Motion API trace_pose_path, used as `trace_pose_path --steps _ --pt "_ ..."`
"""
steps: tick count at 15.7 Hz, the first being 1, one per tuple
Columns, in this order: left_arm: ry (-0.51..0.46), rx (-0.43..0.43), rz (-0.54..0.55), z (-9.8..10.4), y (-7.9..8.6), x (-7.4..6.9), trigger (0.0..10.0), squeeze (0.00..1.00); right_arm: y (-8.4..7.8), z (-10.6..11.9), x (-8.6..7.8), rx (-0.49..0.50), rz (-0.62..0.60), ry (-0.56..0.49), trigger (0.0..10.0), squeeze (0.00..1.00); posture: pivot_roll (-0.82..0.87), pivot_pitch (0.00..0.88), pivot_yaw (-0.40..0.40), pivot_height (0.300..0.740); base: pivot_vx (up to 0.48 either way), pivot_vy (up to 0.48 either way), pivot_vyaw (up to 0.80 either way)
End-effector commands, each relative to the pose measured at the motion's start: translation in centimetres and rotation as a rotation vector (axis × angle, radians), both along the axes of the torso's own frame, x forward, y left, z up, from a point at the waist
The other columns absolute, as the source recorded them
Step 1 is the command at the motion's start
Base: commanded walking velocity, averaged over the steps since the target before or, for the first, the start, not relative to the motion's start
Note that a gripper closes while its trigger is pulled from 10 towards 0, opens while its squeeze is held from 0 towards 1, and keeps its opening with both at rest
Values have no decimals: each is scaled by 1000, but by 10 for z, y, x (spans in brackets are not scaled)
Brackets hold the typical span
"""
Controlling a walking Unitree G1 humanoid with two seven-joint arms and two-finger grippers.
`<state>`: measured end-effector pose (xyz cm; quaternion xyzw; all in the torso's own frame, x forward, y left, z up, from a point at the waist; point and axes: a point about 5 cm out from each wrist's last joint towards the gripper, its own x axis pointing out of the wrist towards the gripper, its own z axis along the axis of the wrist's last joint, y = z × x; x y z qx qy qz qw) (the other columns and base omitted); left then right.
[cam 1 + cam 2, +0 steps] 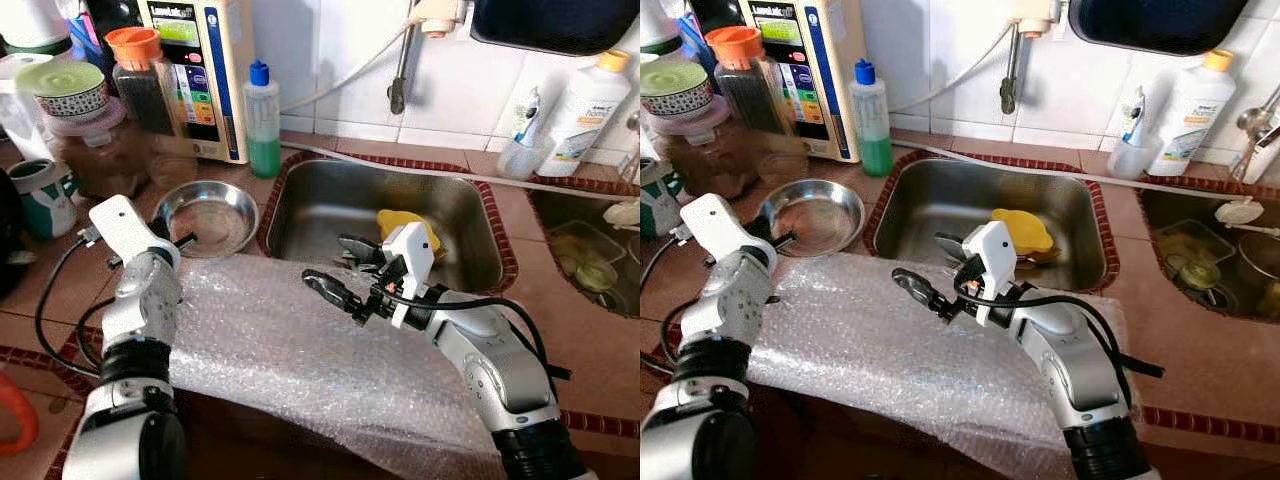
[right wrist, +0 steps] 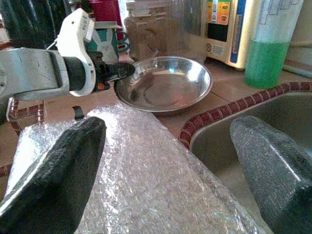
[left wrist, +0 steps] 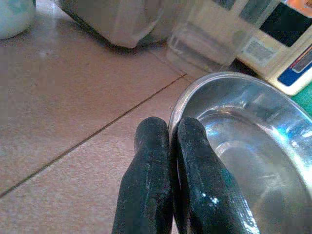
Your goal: Kitchen organization
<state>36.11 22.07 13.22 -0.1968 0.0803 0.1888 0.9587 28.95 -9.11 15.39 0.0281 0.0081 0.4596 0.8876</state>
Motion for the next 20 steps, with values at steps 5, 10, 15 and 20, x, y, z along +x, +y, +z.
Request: trace_pose_path --steps 5,10,15,20 --pt "-275 -109 -54 22 -19 1 0 0 -7 -4 14 36 -174 39 10000 0 30 0 18 740 0 0 0" --pt "-386 -124 -100 33 -26 -1 0 0 -11 -3 20 76 -231 57 10000 0 36 0 18 740 0 0 0" --pt "-577 -119 -350 63 -65 -3 0 0 -22 4 41 246 -424 128 10000 0 40 0 12 740 0 0 0" --pt "-609 -83 -575 63 -107 -13 0 0 -27 11 59 389 -533 183 10000 0 36 0 17 740 0 0 0"
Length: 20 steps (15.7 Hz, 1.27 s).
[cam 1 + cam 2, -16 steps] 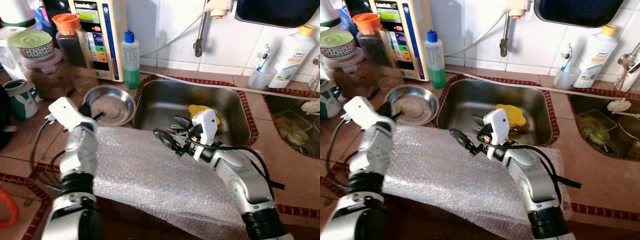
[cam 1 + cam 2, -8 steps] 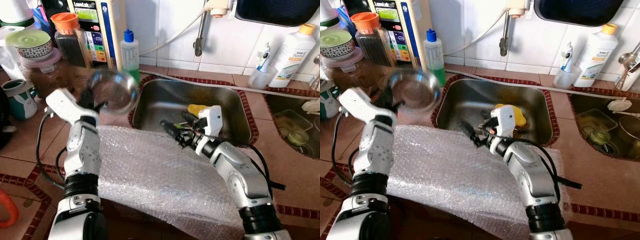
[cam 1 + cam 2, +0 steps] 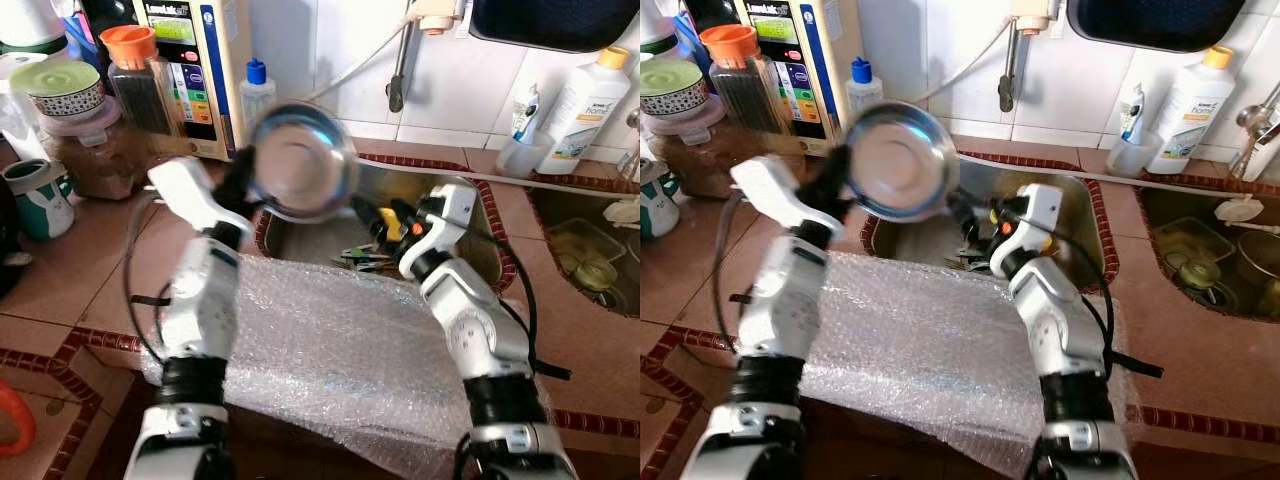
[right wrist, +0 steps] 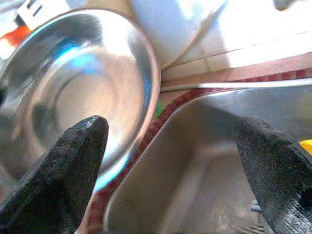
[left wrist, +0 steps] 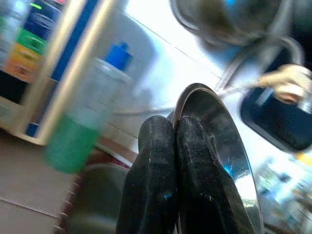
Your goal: Kitchen organization
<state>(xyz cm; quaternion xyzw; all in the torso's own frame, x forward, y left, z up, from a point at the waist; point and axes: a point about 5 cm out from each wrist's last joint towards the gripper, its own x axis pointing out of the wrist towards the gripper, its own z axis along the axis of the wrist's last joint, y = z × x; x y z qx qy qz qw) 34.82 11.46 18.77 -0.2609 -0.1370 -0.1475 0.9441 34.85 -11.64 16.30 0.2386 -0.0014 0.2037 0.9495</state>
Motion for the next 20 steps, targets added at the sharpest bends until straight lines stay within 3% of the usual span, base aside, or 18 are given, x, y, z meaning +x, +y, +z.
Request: trace_pose_path --steps 1,6,7,8,9,20 --pt "-47 25 -67 8 -14 -5 0 0 -5 2 6 43 -50 15 10000 0 36 0 17 740 0 0 0" --pt "-67 31 -149 10 -30 -12 0 0 -10 4 18 153 -103 63 10000 0 31 0 12 740 0 0 0" --pt "-69 25 -159 10 -31 -13 0 0 -9 4 20 160 -99 67 7647 0 32 0 10 740 0 0 0" --pt "-70 22 -167 10 -32 -14 0 0 -8 4 21 165 -99 73 2392 0 33 0 10 740 0 0 0" --pt "-73 21 -178 10 -33 -15 0 0 -7 2 22 187 -97 87 0 0 34 0 9 740 0 0 0" --pt "-51 31 -201 5 -32 -17 0 0 -8 -4 21 257 -58 121 0 0 27 0 13 740 0 0 0"
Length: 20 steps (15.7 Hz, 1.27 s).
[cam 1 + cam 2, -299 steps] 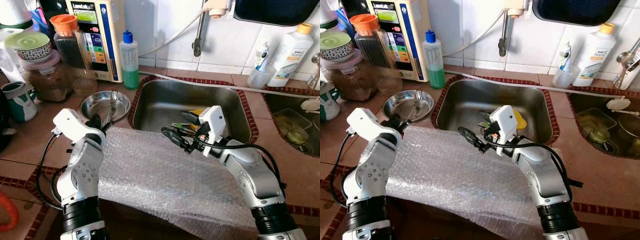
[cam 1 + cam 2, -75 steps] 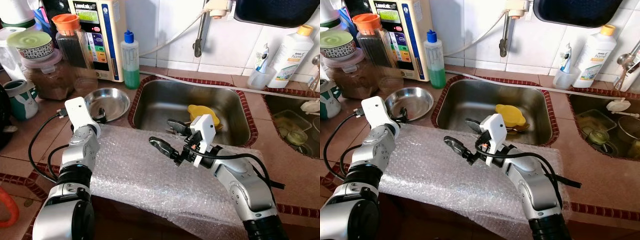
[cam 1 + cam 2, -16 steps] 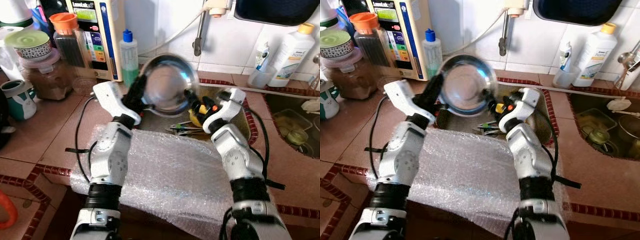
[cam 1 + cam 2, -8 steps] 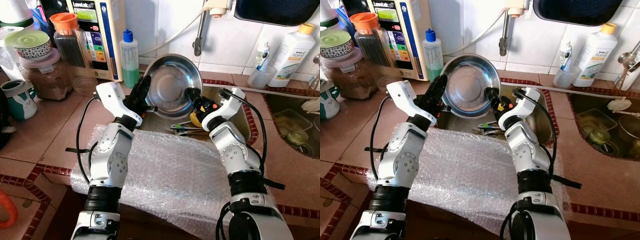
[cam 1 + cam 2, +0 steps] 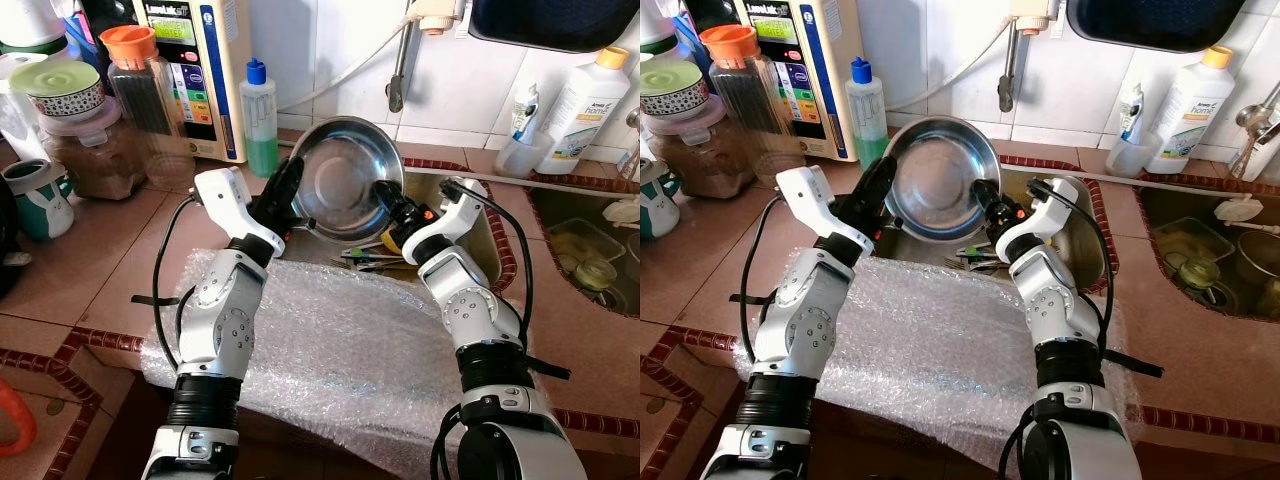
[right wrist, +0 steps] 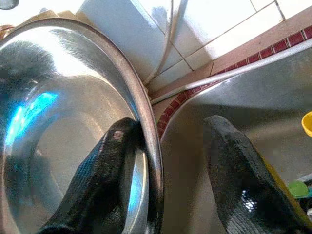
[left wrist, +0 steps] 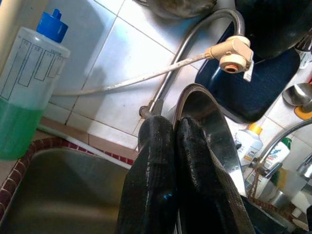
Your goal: Kitchen organization
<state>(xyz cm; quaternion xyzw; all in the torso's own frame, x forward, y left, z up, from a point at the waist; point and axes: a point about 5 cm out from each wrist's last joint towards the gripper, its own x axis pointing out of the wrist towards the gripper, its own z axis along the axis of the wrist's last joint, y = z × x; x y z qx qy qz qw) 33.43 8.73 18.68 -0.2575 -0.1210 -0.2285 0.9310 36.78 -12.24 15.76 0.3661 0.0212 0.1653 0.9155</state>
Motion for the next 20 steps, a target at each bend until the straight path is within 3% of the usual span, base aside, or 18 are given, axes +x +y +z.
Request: trace_pose_path --steps 1,4,10,16,17,18,19,20 --pt "-31 9 -40 5 -6 -3 0 0 -3 2 1 10 -7 4 0 0 26 0 12 740 0 0 0" --pt "-27 15 -41 4 -7 -4 0 0 -4 2 1 17 -10 -1 0 0 24 0 13 740 0 0 0" --pt "44 80 -70 -22 -11 -10 0 0 -7 1 -3 12 0 -22 0 0 22 0 17 740 0 0 0" --pt "51 105 -66 -25 -11 -9 0 0 -7 2 -4 13 1 -26 0 0 23 0 21 740 0 0 0" --pt "67 120 -62 -29 -10 -9 2745 278 -8 1 -5 14 -4 -25 0 0 22 0 22 740 0 0 0" --pt "86 116 -72 -32 -11 -10 9059 1000 -9 0 -5 15 -15 -19 0 0 24 0 21 740 0 0 0" --pt "105 112 -89 -34 -12 -11 10000 1000 -10 -1 -4 16 -29 -10 0 0 26 0 21 740 0 0 0" --pt "109 115 -94 -35 -13 -12 10000 1000 -10 -1 -4 16 -35 -8 0 0 27 0 20 740 0 0 0"
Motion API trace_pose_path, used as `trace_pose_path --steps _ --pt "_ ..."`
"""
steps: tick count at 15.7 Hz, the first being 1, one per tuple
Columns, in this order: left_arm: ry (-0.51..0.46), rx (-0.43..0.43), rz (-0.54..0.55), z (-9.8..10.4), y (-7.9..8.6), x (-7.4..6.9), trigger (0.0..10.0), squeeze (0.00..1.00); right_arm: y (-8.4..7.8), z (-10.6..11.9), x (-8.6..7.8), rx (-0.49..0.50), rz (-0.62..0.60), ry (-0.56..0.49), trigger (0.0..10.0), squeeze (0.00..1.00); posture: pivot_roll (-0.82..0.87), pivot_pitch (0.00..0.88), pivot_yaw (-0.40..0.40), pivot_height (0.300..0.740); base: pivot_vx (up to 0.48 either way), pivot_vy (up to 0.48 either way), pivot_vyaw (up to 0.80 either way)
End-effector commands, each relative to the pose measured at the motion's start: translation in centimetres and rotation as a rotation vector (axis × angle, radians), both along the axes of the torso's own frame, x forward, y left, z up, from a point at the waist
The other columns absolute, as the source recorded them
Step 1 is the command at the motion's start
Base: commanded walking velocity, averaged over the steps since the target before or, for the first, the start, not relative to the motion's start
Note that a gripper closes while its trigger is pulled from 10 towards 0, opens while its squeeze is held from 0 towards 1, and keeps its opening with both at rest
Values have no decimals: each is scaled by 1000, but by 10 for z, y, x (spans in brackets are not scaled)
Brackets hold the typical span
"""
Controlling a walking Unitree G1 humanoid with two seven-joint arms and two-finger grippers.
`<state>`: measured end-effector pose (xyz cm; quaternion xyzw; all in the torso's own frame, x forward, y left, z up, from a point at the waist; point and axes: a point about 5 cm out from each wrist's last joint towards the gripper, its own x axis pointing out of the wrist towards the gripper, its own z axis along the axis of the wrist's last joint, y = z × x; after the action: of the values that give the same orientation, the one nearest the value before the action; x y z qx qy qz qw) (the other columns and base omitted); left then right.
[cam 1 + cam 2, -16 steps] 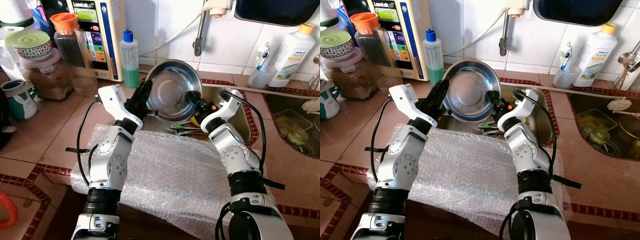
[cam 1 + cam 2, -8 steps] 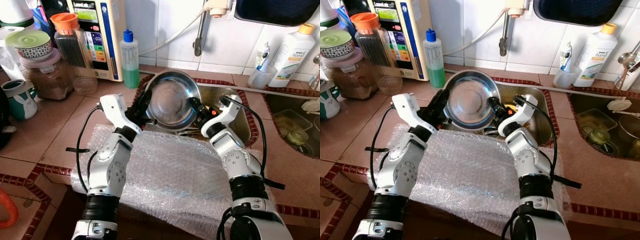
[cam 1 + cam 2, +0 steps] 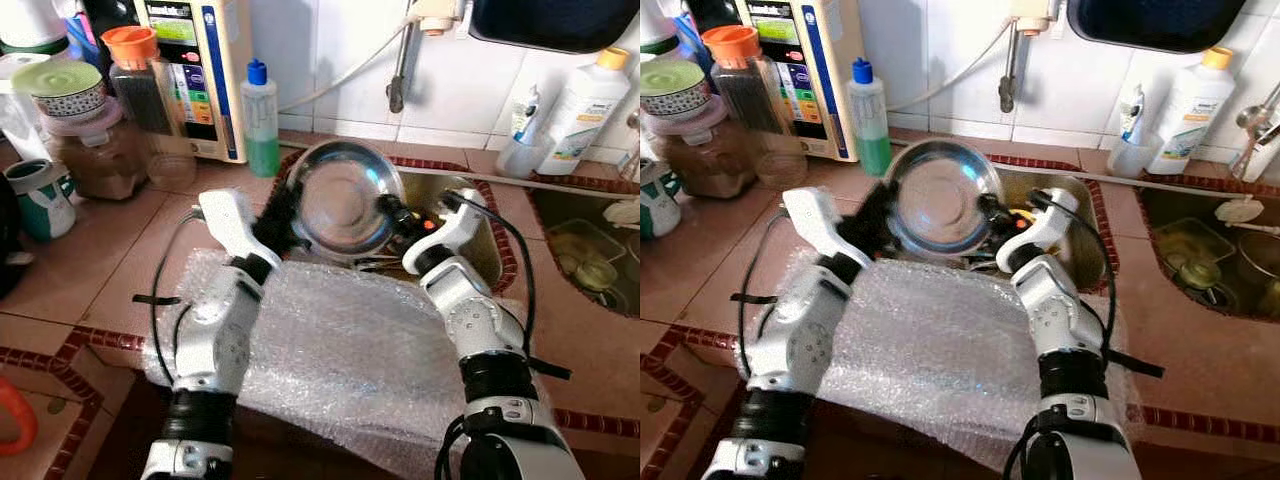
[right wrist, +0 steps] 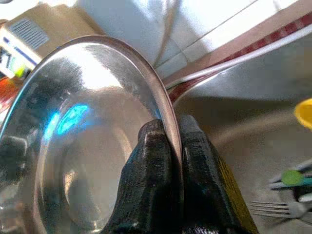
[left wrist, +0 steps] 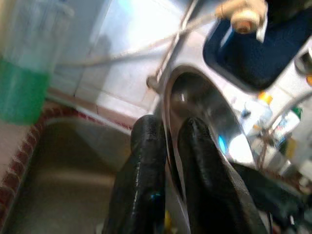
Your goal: Kitchen organization
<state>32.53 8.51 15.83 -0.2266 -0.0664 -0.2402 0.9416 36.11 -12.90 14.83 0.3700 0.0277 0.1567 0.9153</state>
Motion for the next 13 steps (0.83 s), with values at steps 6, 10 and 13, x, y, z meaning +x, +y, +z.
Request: trace_pose_path --steps 6,10,13 --pt "42 74 -69 -10 -11 -7 10000 1000 -10 7 8 -8 -138 -5 0 0 48 0 17 740 0 0 0" --pt "86 225 -112 -29 -7 -17 10000 1000 -30 0 20 -189 -307 48 0 0 67 0 20 740 0 0 0" --pt "119 292 -155 -39 -6 -28 10000 1000 -50 -5 25 -266 -381 91 0 0 79 0 22 740 0 0 0"
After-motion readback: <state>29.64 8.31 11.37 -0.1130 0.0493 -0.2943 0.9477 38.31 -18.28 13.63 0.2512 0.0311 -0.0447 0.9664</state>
